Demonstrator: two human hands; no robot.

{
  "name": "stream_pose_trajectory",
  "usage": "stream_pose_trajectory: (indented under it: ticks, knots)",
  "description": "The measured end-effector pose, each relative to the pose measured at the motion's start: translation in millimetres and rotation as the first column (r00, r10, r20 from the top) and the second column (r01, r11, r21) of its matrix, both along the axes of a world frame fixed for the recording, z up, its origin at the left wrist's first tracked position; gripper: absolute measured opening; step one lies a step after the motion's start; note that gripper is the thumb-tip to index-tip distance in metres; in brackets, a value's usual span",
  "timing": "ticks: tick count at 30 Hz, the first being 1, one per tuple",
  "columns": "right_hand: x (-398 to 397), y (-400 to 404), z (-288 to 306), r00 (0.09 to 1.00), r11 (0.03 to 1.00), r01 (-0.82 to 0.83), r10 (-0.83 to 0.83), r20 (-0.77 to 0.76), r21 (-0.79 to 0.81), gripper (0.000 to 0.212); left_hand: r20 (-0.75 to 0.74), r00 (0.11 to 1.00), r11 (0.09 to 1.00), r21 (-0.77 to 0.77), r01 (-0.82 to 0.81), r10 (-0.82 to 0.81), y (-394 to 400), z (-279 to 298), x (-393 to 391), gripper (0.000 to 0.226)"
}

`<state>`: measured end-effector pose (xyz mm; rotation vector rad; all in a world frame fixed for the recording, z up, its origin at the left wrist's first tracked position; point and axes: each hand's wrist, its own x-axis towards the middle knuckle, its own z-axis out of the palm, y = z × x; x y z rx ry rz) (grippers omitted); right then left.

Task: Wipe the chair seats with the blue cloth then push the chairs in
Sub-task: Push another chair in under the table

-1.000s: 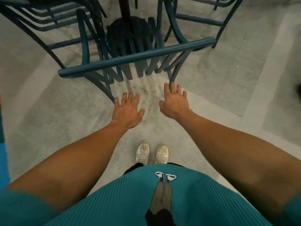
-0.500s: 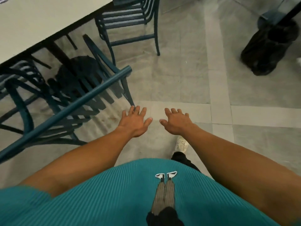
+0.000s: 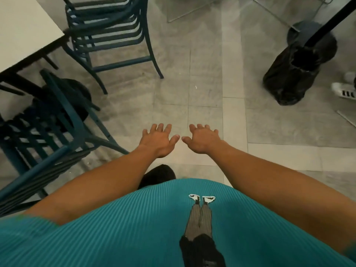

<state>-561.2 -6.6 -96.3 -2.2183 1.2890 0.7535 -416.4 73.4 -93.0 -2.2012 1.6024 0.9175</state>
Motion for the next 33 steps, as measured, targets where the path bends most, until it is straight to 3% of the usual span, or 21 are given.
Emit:
stream_pose_trajectory:
  ticks: [8,22,29,33]
  knots:
    - [16.7,-142.4,-18.3,0.999,0.999,-0.041,0.041,-0.021,0.027,0.07,0.008,1.0,0.999,0.02,-0.03,0.03,-137.9,-19.1,26.4,0.07]
    - [67.5,-419.1,-0.4,0.995,0.994,-0.103,0.103,-0.004,0.031,0.072,-0.012,0.991,0.991,0.028,-0.131,0.132,-400.2,-11.4,62.0,0.072]
    - [97.3,-550.2,-21.5,0.96,0.958,-0.279,0.28,-0.017,0.064,0.074,-0.033,0.953,0.952,0.075,-0.297,0.3,-515.3,-23.2,73.7,0.073]
    - [121.4,-642.7,-15.9,0.891,0.89,-0.45,0.453,-0.031,0.069,0.075,-0.028,0.877,0.875,0.085,-0.476,0.479,-590.7,-18.9,82.0,0.074]
